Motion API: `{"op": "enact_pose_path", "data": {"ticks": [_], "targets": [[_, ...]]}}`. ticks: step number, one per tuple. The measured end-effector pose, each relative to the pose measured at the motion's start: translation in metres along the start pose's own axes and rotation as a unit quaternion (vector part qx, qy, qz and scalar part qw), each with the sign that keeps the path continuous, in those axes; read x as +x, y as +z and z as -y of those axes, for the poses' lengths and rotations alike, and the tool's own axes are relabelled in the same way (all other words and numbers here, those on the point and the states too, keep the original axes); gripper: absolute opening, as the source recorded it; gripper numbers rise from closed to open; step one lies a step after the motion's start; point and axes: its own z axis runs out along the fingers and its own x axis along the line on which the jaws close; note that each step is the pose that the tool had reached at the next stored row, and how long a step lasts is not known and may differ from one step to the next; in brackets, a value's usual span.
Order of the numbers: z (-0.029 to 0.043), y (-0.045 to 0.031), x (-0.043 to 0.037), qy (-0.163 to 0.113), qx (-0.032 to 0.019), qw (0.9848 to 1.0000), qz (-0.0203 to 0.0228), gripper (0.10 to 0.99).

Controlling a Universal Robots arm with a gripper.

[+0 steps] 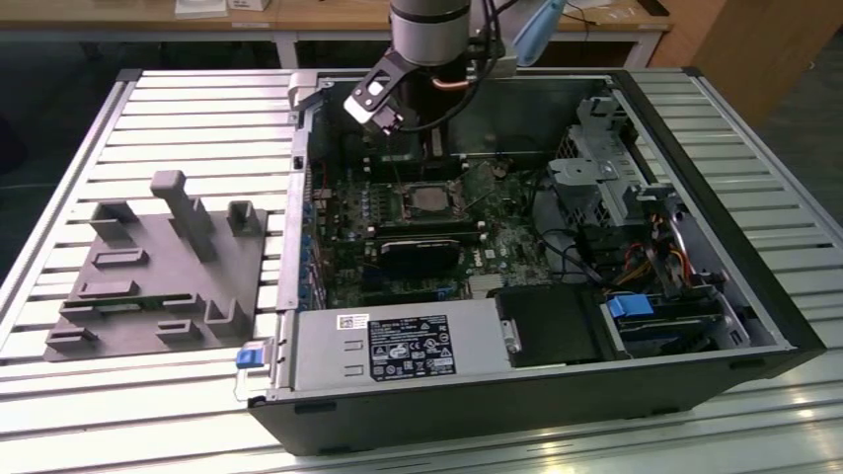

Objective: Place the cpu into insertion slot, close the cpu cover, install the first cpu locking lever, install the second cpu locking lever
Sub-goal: 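Place the cpu into insertion slot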

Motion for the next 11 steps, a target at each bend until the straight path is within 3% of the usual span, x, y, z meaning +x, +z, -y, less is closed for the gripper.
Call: {"op": "enact_pose_path", "data": {"ticks": [6, 11], "targets": [[-0.0010, -0.0118, 0.0002, 0.000, 0.0000, 1.0000, 0.0000, 0.102], [-0.0011, -0.0127, 0.0003, 0.000, 0.0000, 1.0000, -0.0001, 0.102]]}}
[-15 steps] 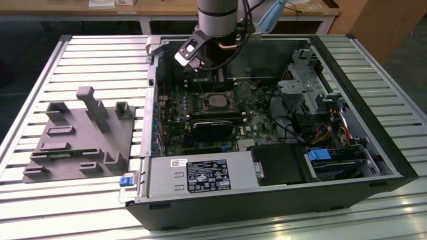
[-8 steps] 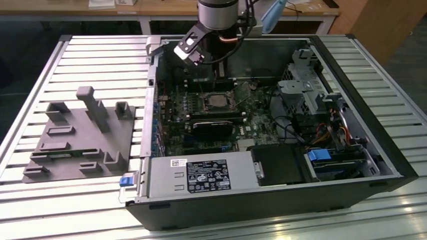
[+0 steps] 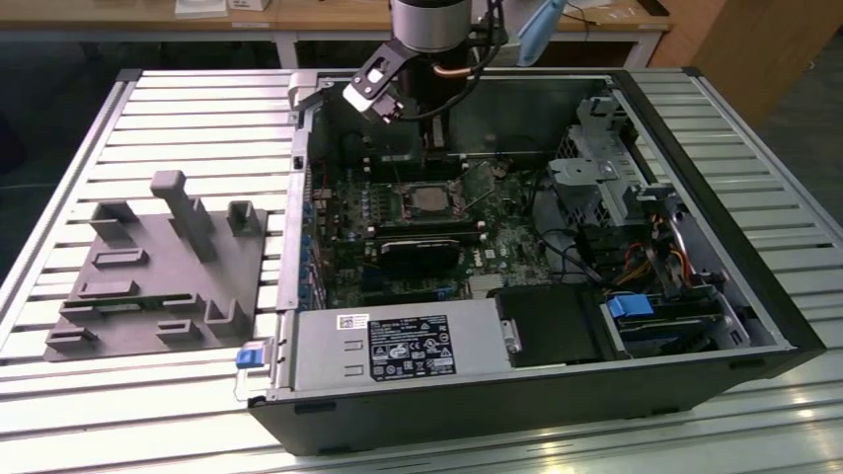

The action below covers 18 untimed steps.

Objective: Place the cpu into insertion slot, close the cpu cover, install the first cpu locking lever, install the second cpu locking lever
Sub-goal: 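Place the cpu into insertion slot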

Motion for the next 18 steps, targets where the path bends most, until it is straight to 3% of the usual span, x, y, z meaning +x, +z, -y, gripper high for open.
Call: {"op": "enact_pose_path", "data": {"ticks": [2, 6, 13, 18], "targets": [[-0.0001, -0.0001, 0.0000, 0.000, 0.0008, 1.0000, 0.0000, 0.102], [-0.0039, 0.0003, 0.0000, 0.000, 0.0159, 0.9999, 0.0004, 0.102], [-0.0109, 0.0011, 0.0000, 0.002, 0.0304, 0.9995, 0.0008, 0.102], [-0.0123, 0.0011, -0.0001, 0.003, 0.0323, 0.9995, 0.0010, 0.102]]}}
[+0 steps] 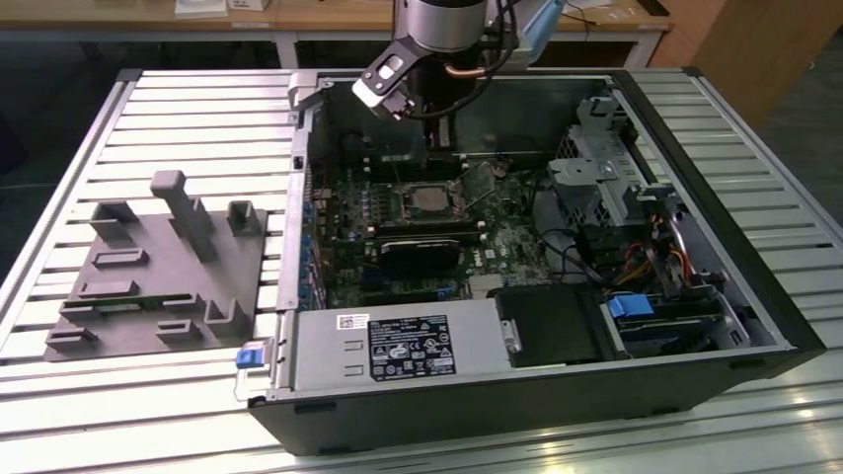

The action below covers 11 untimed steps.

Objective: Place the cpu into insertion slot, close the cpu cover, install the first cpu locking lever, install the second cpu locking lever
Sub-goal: 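Place the cpu into insertion slot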

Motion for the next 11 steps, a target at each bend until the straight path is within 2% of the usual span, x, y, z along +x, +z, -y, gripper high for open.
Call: {"op": "enact_pose_path", "data": {"ticks": [5, 11], "targets": [[-0.0040, 0.0001, 0.0001, 0.000, 0.0000, 1.0000, 0.0000, 0.102], [-0.0047, 0.0001, 0.0001, 0.000, 0.0000, 1.0000, 0.0000, 0.102]]}}
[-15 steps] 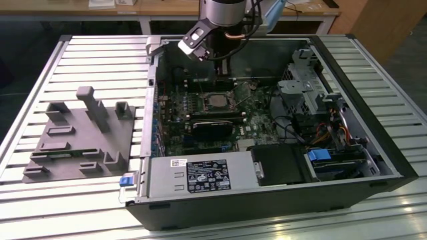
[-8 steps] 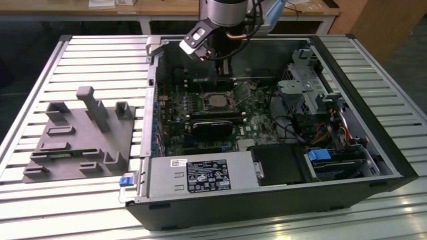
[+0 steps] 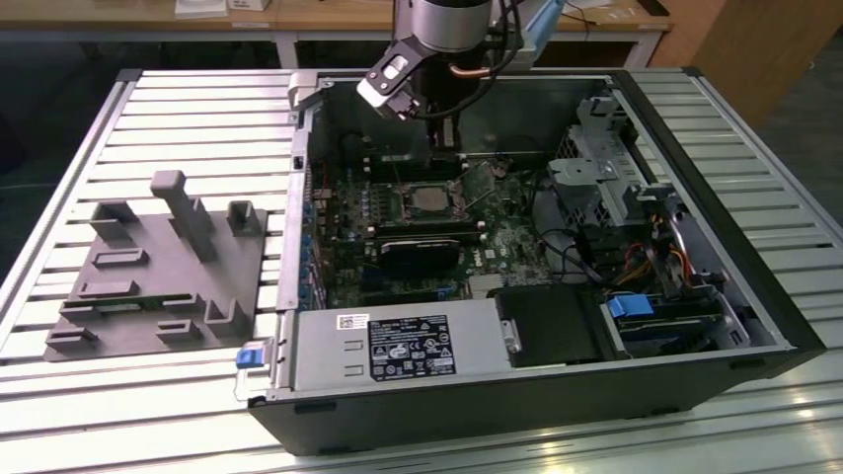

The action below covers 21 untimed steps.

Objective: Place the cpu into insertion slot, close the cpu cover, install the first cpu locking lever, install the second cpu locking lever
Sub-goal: 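Place the cpu into insertion slot, then close the cpu cover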

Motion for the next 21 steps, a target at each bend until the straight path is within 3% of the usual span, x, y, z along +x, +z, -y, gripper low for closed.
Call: {"op": "enact_pose_path", "data": {"ticks": [21], "targets": [[-0.0016, -0.0036, 0.0001, 0.000, 0.0007, 1.0000, -0.0001, 0.102]]}}
